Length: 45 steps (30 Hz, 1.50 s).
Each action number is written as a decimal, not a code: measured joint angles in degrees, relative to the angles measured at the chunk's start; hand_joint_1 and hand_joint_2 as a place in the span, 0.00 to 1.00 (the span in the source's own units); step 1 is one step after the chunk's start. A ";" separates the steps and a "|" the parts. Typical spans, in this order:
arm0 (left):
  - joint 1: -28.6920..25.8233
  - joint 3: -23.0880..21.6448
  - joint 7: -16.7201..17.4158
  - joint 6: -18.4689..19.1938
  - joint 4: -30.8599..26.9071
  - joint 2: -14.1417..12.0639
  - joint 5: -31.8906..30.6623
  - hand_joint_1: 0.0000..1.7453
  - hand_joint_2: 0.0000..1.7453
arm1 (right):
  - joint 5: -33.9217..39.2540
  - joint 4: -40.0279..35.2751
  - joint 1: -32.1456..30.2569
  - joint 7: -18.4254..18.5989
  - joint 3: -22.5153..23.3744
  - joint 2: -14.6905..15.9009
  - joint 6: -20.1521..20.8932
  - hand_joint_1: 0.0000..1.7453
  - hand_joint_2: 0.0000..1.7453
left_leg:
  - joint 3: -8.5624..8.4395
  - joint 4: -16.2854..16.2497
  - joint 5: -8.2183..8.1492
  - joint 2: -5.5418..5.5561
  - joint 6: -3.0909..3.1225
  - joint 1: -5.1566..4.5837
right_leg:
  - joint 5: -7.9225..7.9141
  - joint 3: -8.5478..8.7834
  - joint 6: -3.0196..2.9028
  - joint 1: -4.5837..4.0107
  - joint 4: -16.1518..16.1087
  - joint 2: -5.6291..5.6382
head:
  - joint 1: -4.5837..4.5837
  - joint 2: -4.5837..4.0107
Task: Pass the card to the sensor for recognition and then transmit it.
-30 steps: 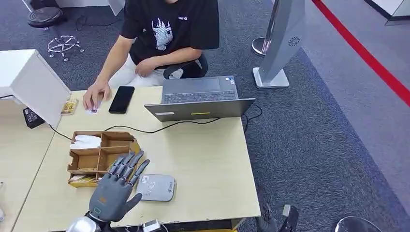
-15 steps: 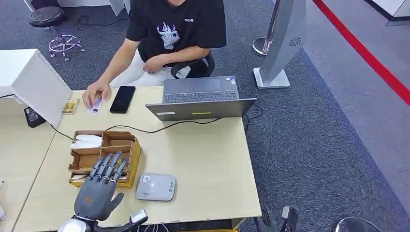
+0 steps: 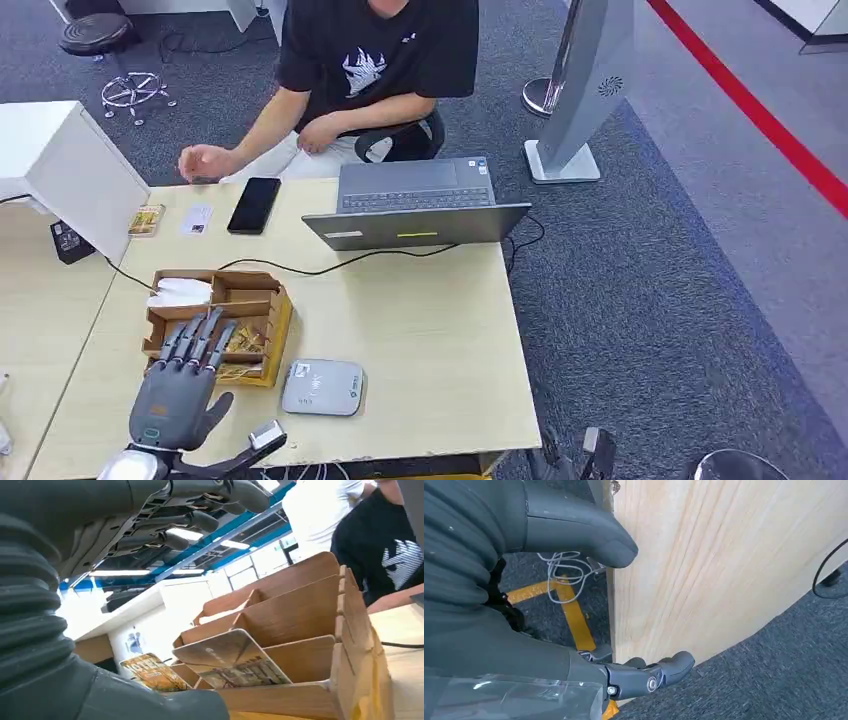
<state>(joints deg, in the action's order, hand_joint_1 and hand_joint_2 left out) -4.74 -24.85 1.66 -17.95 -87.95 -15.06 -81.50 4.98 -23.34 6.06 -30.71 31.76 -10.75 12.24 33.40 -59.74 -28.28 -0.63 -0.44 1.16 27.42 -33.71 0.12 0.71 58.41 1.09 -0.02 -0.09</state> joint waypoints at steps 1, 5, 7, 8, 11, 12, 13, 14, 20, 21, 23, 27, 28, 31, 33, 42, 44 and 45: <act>-0.06 0.31 0.00 -0.26 0.09 0.00 0.00 0.00 1.00 | 0.00 0.00 0.00 0.00 0.07 -0.02 0.00 0.00 1.00 | 0.00 0.00 0.00 0.00 0.00 0.00 | 0.00 0.00 0.00 0.00 0.00 0.00 | -0.02 0.00; -0.15 1.62 -0.15 -0.83 0.39 0.09 0.31 0.00 1.00 | -0.11 -0.07 -0.02 0.02 0.20 -0.04 0.00 0.00 1.00 | 0.00 0.00 0.00 0.01 0.00 0.00 | 0.00 0.00 0.00 0.00 0.00 0.00 | 0.00 0.00; -0.15 1.84 -0.15 -0.87 0.52 0.09 0.35 0.00 1.00 | -0.11 -0.09 -0.02 0.02 0.22 -0.07 0.00 0.00 1.00 | 0.00 0.00 0.00 0.01 0.00 0.00 | 0.00 0.00 0.00 0.00 0.00 0.00 | -0.02 0.00; -0.16 1.94 -0.15 -0.87 0.57 0.09 0.35 0.00 1.00 | -0.11 -0.11 -0.02 0.02 0.24 -0.09 0.00 0.00 1.00 | 0.00 0.00 0.00 0.01 0.00 0.00 | 0.00 0.00 0.00 0.00 0.00 -0.01 | 0.00 0.00; -0.16 2.34 -0.18 -0.87 0.66 0.17 0.35 0.00 1.00 | -0.11 -0.15 -0.02 0.02 0.33 -0.15 0.00 0.00 1.00 | 0.00 0.00 0.00 0.01 0.00 0.00 | 0.00 0.00 0.00 0.00 0.00 -0.01 | 0.00 0.00; -0.16 2.51 -0.18 -0.87 0.68 0.24 0.35 0.00 1.00 | -0.11 -0.15 -0.03 0.02 0.37 -0.17 0.00 0.00 1.00 | 0.00 0.00 0.00 0.01 0.00 0.00 | 0.00 0.00 0.00 0.00 0.00 -0.01 | 0.00 0.00; -0.15 2.60 -0.17 -0.87 0.74 0.31 0.37 0.00 1.00 | -0.11 -0.15 -0.02 0.02 0.39 -0.17 0.00 0.00 1.00 | 0.00 0.00 0.00 0.01 0.00 0.00 | 0.00 0.00 0.00 0.00 0.00 0.00 | 0.00 0.00; -0.14 2.64 -0.26 -0.89 0.83 0.37 0.48 0.00 1.00 | -0.11 -0.15 -0.02 0.02 0.42 -0.20 0.00 0.00 1.00 | 0.00 0.00 0.00 0.01 0.00 0.00 | 0.00 0.00 0.00 0.00 0.00 0.00 | 0.00 0.00; -0.14 2.77 -1.14 -1.44 1.81 0.98 0.50 1.00 1.00 | -0.20 -0.15 -0.02 0.09 0.61 -0.22 0.02 0.00 1.00 | 0.00 0.00 0.00 0.01 0.00 0.00 | 0.00 0.00 0.00 0.00 -0.01 -0.01 | 0.00 0.00; -0.14 2.80 -1.18 -1.49 1.99 1.12 0.50 1.00 1.00 | -0.22 -0.15 -0.02 0.11 0.66 -0.22 0.00 0.00 1.00 | 0.00 0.00 0.00 0.01 0.00 0.00 | 0.00 0.00 0.00 0.00 -0.01 -0.01 | 0.00 0.00; -0.14 2.80 -1.42 -1.29 2.21 1.29 0.55 1.00 1.00 | -0.52 -0.15 -0.02 0.11 0.72 -0.22 0.02 0.00 1.00 | 0.00 0.00 0.00 0.01 0.00 0.00 | 0.00 0.00 0.00 0.00 -0.01 -0.01 | 0.00 0.00; -0.14 2.82 -2.01 -0.68 2.47 1.46 1.22 1.00 1.00 | -1.00 -0.17 -0.02 0.11 0.90 -0.22 0.22 0.00 1.00 | 0.00 0.00 0.00 0.01 0.00 0.00 | 0.00 0.00 0.00 0.00 -0.01 0.00 | 0.00 0.00; -0.15 2.82 -2.05 -0.61 2.49 1.49 1.31 1.00 1.00 | -1.05 -0.22 -0.03 0.11 0.96 -0.22 0.26 0.00 1.00 | 0.00 0.00 0.00 0.01 0.00 0.00 | 0.00 0.00 0.00 0.00 -0.01 -0.01 | 0.00 0.00; -0.15 2.82 -2.08 -0.15 2.49 1.53 1.46 1.00 1.00 | -1.05 -0.24 -0.03 0.11 1.03 -0.22 0.28 0.00 1.00 | 0.00 0.00 0.00 0.01 0.00 0.00 | 0.00 0.00 0.00 0.00 -0.01 -0.01 | 0.00 0.00; -0.15 2.82 -2.08 0.05 2.49 1.66 1.53 1.00 1.00 | -1.07 -0.24 -0.03 0.13 1.14 -0.22 0.37 0.00 1.00 | 0.00 0.00 0.00 0.01 0.00 0.00 | 0.00 0.00 0.00 0.00 -0.01 -0.01 | 0.00 0.00; -0.15 2.82 -2.05 0.50 2.49 1.95 1.62 1.00 1.00 | -1.16 -0.24 -0.04 0.26 1.49 -0.24 0.70 0.00 1.00 | 0.01 0.00 0.00 0.02 0.00 0.00 | 0.00 0.00 0.00 0.00 -0.01 -0.02 | 0.00 0.00; -0.15 2.82 -2.08 0.50 2.49 1.97 1.66 1.00 1.00 | -1.20 -0.24 -0.04 0.26 1.55 -0.24 0.81 0.00 1.00 | 0.01 0.00 0.00 0.02 0.00 0.00 | 0.00 0.00 0.00 0.00 -0.01 -0.02 | 0.00 0.00; -0.15 2.82 -2.05 0.53 2.49 1.97 1.73 1.00 1.00 | -1.20 -0.24 -0.04 0.26 1.57 -0.24 0.87 0.00 1.00 | 0.01 0.00 0.00 0.02 0.00 0.00 | 0.00 0.00 0.00 0.00 -0.01 -0.02 | 0.00 0.00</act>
<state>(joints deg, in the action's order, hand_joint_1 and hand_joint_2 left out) -4.90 -22.03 -0.39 -17.42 -85.46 -13.09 -79.78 3.78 -23.58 6.02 -30.45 33.33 -10.99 13.11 33.41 -59.74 -28.28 -0.61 -0.44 1.16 27.42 -33.71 0.12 0.71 58.40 1.07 -0.02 -0.09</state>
